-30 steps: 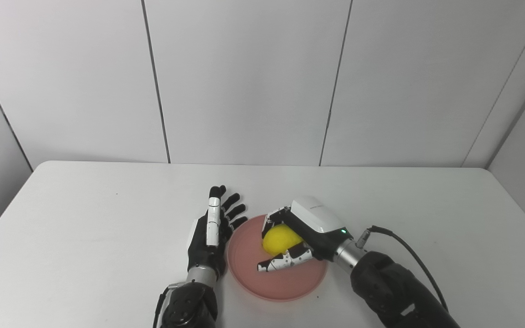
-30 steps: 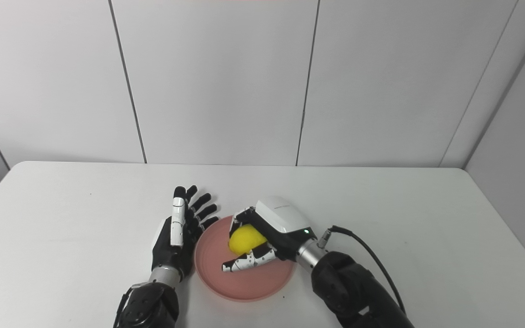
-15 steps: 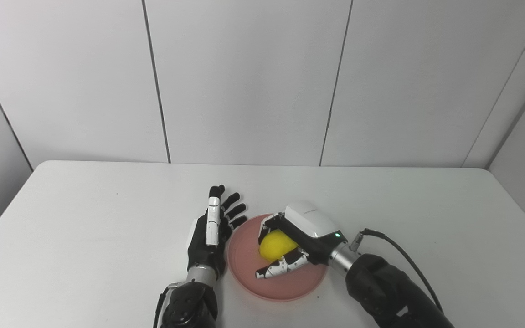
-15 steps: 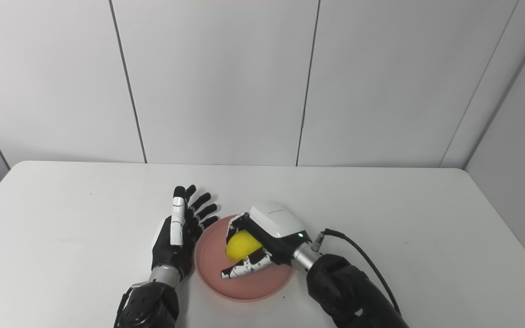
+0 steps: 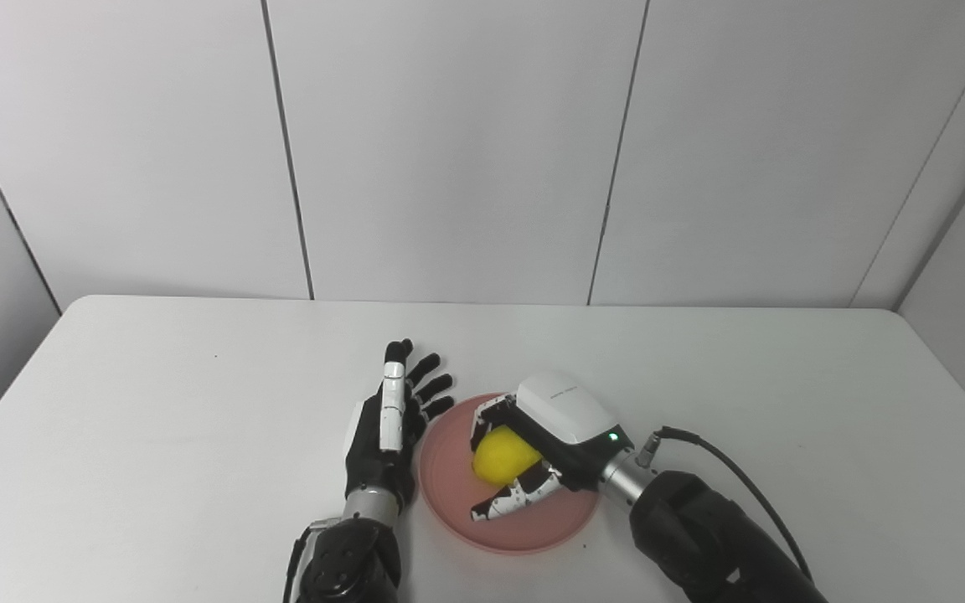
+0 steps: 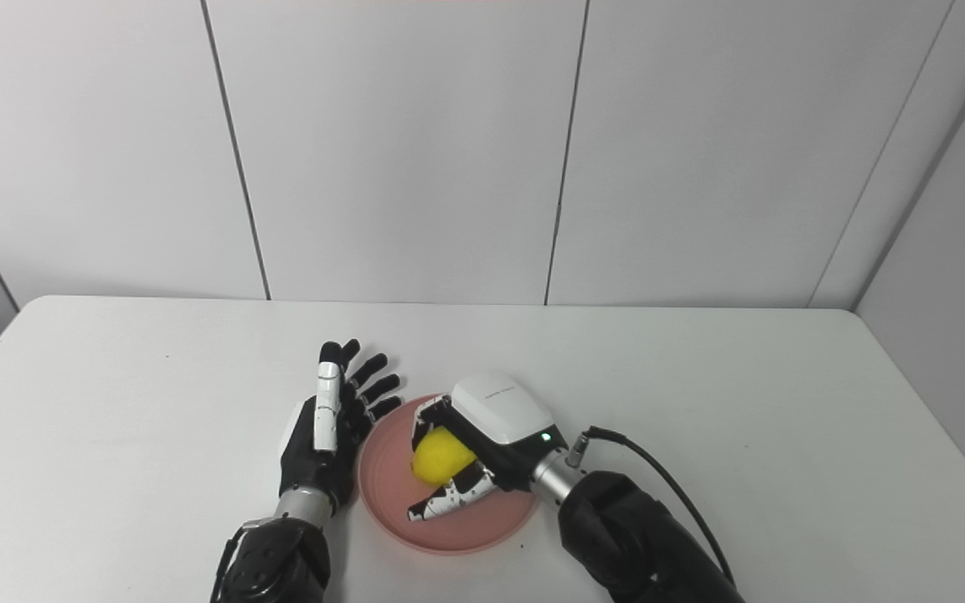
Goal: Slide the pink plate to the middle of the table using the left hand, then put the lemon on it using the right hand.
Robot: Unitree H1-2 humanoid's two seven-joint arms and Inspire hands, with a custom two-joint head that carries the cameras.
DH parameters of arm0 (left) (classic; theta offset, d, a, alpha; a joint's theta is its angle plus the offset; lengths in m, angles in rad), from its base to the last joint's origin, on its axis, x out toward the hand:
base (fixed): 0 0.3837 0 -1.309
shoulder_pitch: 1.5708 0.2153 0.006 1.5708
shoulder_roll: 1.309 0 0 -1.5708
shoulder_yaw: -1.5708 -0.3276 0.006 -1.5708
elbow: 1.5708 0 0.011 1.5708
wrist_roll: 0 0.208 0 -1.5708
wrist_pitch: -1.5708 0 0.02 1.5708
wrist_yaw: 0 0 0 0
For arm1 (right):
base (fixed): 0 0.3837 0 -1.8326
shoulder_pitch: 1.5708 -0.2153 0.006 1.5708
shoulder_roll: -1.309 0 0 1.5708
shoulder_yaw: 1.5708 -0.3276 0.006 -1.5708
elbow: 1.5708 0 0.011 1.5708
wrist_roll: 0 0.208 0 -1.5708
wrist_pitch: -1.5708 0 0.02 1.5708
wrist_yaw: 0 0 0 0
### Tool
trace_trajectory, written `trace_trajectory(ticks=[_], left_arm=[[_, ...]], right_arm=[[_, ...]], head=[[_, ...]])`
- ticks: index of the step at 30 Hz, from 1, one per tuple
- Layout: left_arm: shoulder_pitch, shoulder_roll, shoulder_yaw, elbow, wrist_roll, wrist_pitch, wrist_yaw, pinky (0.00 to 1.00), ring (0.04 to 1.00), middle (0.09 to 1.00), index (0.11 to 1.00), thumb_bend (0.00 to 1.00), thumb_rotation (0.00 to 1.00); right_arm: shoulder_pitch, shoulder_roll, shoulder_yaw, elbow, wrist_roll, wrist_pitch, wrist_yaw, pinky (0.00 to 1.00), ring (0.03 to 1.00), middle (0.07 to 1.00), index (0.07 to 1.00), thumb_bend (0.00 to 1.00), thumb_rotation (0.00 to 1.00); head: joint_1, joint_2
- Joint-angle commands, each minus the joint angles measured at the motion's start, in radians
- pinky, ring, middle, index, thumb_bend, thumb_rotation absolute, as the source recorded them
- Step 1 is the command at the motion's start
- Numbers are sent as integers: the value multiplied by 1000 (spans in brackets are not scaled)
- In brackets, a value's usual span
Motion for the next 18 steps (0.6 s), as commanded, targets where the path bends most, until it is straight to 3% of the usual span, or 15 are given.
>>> trace_trajectory(ticks=[1, 7, 18], left_arm=[[-2, -28, 4, 5, 4, 1, 10, 788, 829, 891, 948, 853, 1000], [-1, -24, -4, -3, 10, 20, 7, 845, 831, 894, 946, 852, 1000], [-1, -21, -10, -1, 20, 21, 9, 831, 819, 890, 951, 864, 1000]], right_arm=[[-38, -5, -17, -27, 11, -40, -26, 275, 347, 440, 500, 842, 320], [-38, -3, -25, -46, 15, -23, -15, 323, 397, 485, 549, 934, 305], [-46, -11, -29, -53, 7, -48, -36, 402, 469, 534, 575, 931, 335]], head=[[0, 0], [0, -1], [1, -1]])
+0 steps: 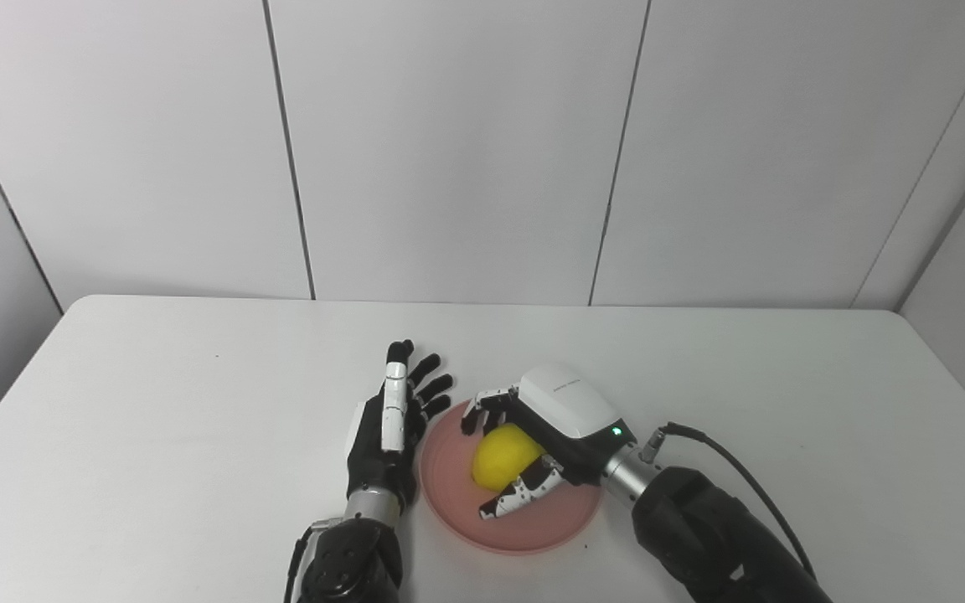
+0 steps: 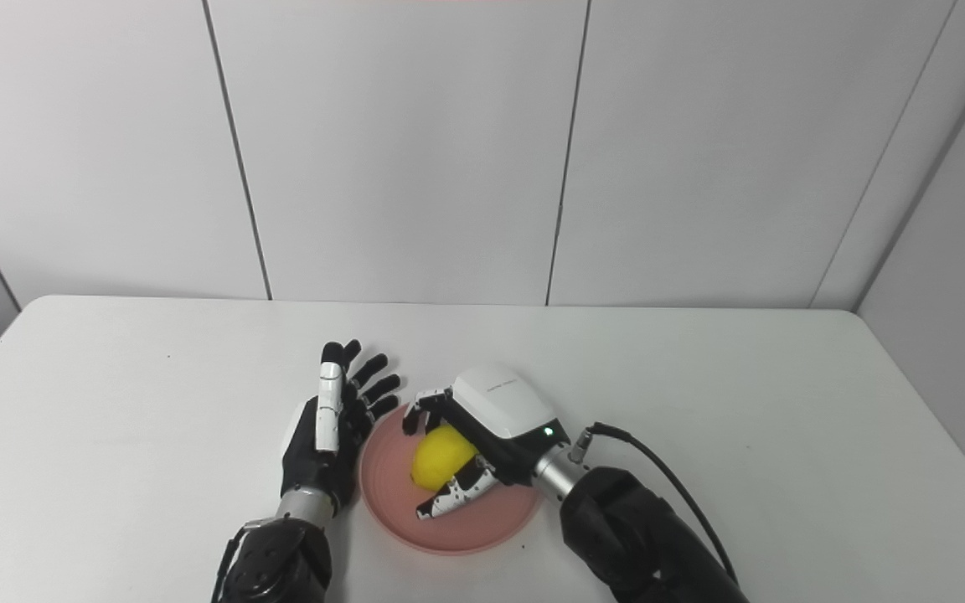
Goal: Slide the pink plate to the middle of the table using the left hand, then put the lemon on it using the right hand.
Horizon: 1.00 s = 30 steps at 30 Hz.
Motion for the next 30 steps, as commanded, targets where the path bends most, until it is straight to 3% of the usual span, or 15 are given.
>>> trace_trajectory(ticks=[1, 11, 18, 21, 23, 27, 30], left_arm=[[-2, -21, 0, 2, 4, 15, 5, 840, 819, 889, 949, 865, 1000], [-5, -21, 6, -2, -8, 26, -4, 893, 840, 888, 943, 873, 1000], [-6, -20, 7, -5, -9, 25, -7, 829, 833, 877, 940, 847, 1000], [-10, -18, 4, -1, 0, 20, -4, 846, 841, 875, 943, 835, 1000], [-11, -15, 4, 2, -4, 17, -10, 857, 844, 887, 951, 833, 1000], [-14, -13, 6, 8, -3, 7, -11, 830, 842, 917, 956, 845, 1000], [-17, -10, 5, 17, 16, -6, 0, 828, 838, 912, 960, 858, 1000]], right_arm=[[-48, -10, -16, -28, 1, -45, -27, 425, 488, 548, 581, 934, 340], [-69, -13, -32, -24, 10, -74, -46, 463, 519, 581, 594, 950, 432], [-82, -18, -45, -37, 1, -73, -36, 479, 534, 594, 594, 950, 465], [-87, -20, -57, -41, 5, -81, -50, 487, 544, 601, 598, 946, 480], [-84, -17, -73, -46, 19, -86, -62, 492, 556, 614, 605, 928, 524], [-60, 6, -121, -62, 74, -91, -100, 557, 633, 696, 746, 796, 744], [-33, 29, -161, -66, 152, -75, -103, 607, 689, 750, 794, 773, 863]], head=[[1, 1], [1, 0], [1, -1], [2, -3], [2, -3], [-1, -2], [-2, -1]])
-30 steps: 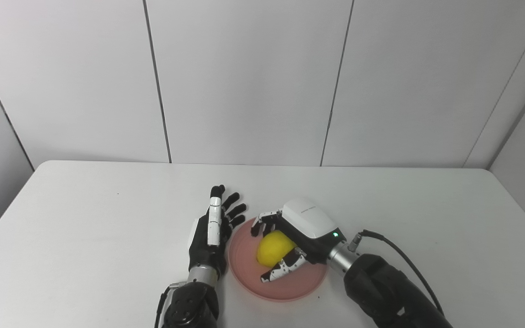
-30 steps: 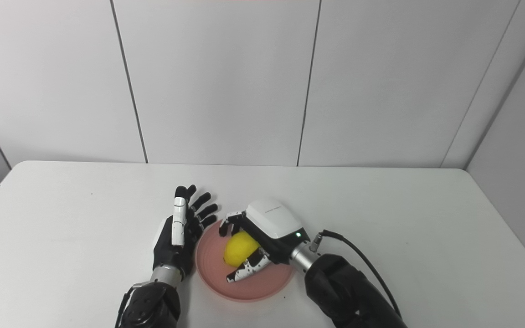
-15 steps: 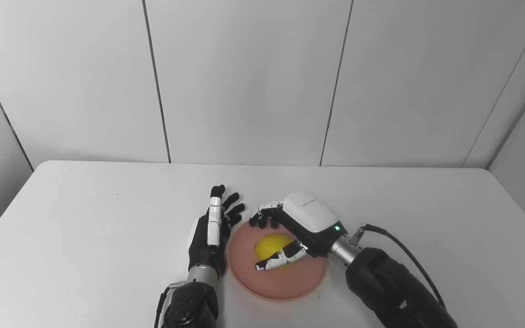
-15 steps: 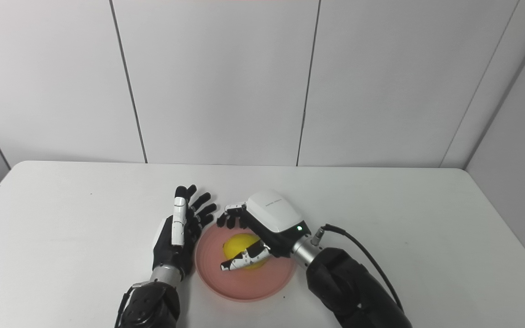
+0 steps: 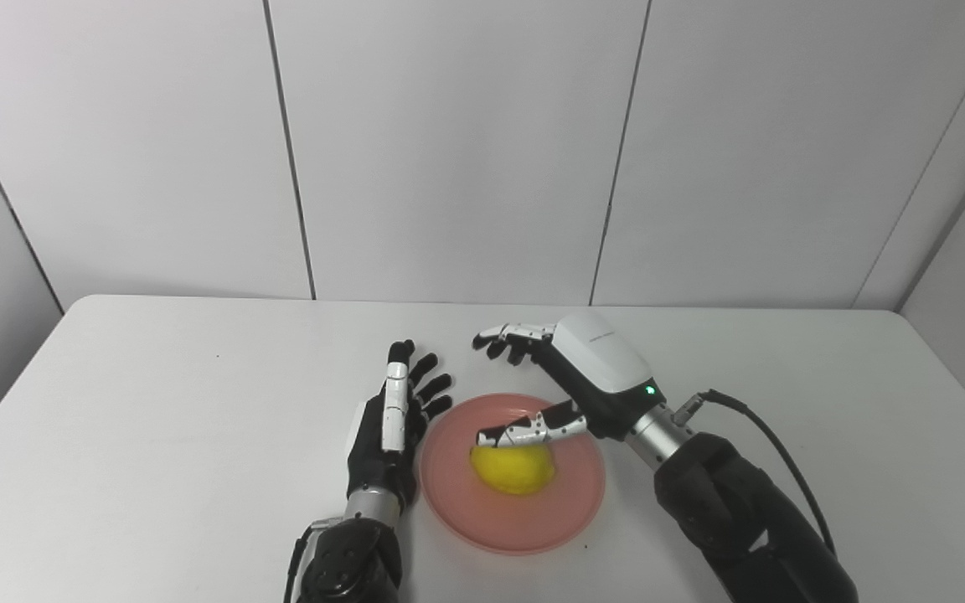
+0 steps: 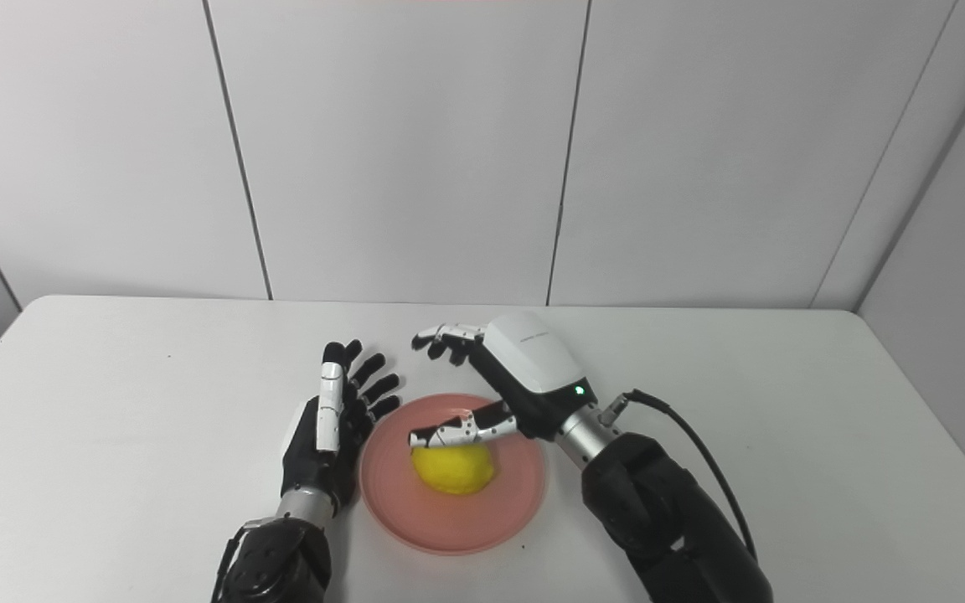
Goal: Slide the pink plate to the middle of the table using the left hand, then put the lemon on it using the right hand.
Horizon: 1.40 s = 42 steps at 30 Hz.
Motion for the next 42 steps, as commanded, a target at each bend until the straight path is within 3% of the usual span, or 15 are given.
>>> trace_trajectory(ticks=[1, 2, 6, 13, 17, 20, 23, 29, 35, 42], left_arm=[[-14, -12, 5, 12, 12, -8, 13, 823, 837, 908, 960, 860, 1000], [-15, -14, 9, 15, 12, -13, 16, 815, 836, 901, 959, 856, 1000], [-15, -17, 19, 18, 7, -47, 15, 815, 848, 892, 930, 832, 998], [-18, 8, 17, 33, 34, -100, 8, 840, 858, 892, 930, 832, 1000], [-12, 28, 8, 35, 72, -143, 10, 867, 860, 889, 914, 849, 1000], [-8, 46, -3, 38, 115, -206, 17, 871, 863, 891, 899, 804, 1000], [-8, 65, -11, 52, 154, -249, 27, 872, 857, 882, 899, 807, 1000], [-10, 74, -1, 67, 176, -261, 41, 906, 858, 887, 905, 826, 1000], [-9, 87, -2, 84, 187, -266, 32, 924, 890, 915, 934, 843, 1000], [-7, 123, -23, 69, 181, -210, -19, 963, 942, 960, 975, 856, 1000]], right_arm=[[0, 25, -41, -27, 82, -10, -23, 620, 705, 764, 805, 772, 891], [8, 33, -54, -28, 103, -1, -23, 652, 745, 800, 824, 773, 942], [42, 79, -123, -45, 213, 69, -8, 731, 817, 851, 853, 784, 996], [107, 141, -215, -55, 385, 160, 6, 710, 766, 806, 833, 740, 1000], [156, 168, -249, -51, 441, 181, -14, 728, 785, 817, 850, 726, 1000], [186, 197, -278, -56, 498, 210, -22, 794, 834, 852, 896, 711, 1000], [203, 210, -293, -47, 521, 203, -32, 852, 876, 889, 940, 728, 1000], [223, 238, -315, -28, 565, 191, -64, 918, 915, 937, 974, 758, 1000], [241, 297, -346, 10, 604, 119, -129, 936, 906, 937, 964, 736, 1000], [248, 361, -379, 38, 686, 124, -154, 973, 929, 946, 984, 752, 1000]], head=[[2, 0], [2, 0], [1, 4], [-5, 3], [-6, 4], [-6, 5], [-7, 5], [-9, 6], [-8, 13], [-20, 29]])
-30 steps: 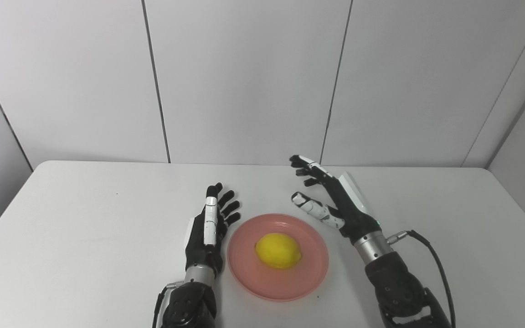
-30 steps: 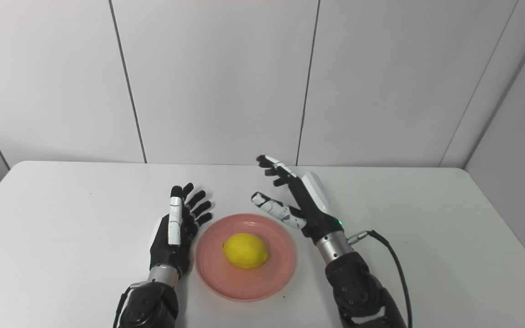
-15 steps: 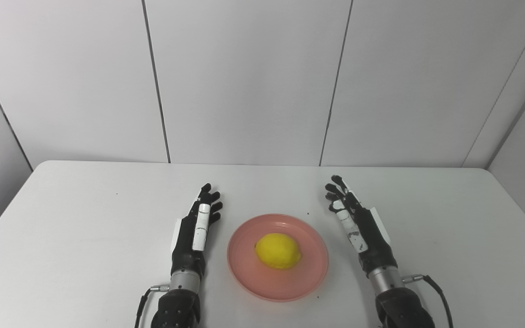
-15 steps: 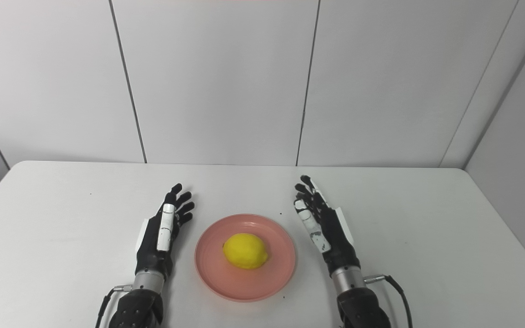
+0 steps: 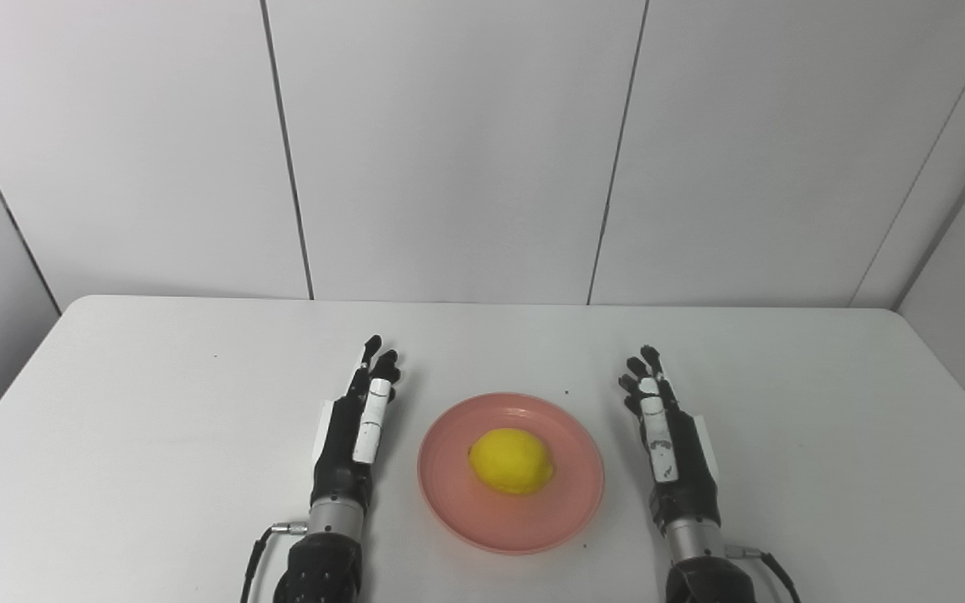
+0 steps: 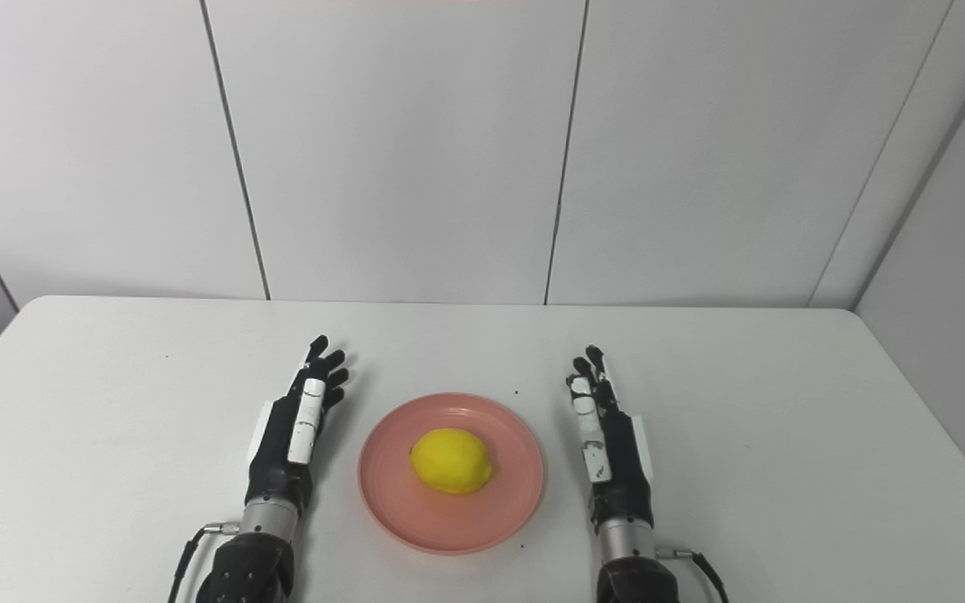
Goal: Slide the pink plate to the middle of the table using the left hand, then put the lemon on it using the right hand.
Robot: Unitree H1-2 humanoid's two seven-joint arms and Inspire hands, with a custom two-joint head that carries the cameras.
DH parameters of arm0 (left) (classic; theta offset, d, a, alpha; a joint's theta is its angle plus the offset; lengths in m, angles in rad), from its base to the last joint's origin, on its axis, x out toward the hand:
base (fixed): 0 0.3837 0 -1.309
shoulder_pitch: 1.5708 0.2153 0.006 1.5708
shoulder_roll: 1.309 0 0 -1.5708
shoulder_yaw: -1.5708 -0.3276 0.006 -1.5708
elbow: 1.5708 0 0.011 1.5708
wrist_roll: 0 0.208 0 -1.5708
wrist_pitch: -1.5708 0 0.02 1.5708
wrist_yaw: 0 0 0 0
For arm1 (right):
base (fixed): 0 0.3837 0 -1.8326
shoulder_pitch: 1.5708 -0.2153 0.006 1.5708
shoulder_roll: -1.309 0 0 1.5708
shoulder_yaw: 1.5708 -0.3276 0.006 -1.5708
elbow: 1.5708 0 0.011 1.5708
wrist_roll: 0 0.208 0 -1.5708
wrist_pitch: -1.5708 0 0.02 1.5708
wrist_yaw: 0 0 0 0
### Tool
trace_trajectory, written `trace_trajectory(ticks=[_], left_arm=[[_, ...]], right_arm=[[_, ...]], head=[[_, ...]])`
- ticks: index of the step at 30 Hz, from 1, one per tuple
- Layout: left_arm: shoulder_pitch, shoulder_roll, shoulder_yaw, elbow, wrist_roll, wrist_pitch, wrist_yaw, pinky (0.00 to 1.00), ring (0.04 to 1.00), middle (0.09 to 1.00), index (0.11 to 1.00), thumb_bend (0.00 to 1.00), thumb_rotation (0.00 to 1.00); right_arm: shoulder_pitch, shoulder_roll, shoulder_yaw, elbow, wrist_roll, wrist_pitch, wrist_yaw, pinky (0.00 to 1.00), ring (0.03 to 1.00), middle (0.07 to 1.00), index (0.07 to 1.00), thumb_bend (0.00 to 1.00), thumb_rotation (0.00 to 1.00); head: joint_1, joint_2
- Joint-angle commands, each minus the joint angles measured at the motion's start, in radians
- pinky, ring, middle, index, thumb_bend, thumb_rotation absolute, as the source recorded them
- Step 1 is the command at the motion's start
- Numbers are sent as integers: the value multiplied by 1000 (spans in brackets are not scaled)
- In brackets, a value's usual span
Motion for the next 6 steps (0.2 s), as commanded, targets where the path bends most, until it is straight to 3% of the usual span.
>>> trace_trajectory(ticks=[1, 4, 6], left_arm=[[-20, 14, -2, -22, 1, 31, -16, 964, 962, 976, 987, 874, 1000], [-17, 25, 4, -45, -5, 57, -31, 963, 973, 984, 993, 890, 1000], [-14, 28, 13, -57, -17, 71, -37, 976, 985, 991, 999, 910, 1000]], right_arm=[[-21, 21, -8, -6, 39, -51, -5, 972, 940, 953, 988, 754, 1000], [-17, 39, -7, 0, 52, -56, -16, 961, 945, 956, 987, 753, 1000], [-12, 53, -7, 17, 57, -75, -27, 928, 919, 924, 935, 730, 1000]], head=[[0, 1], [-10, 18], [-16, 26]])
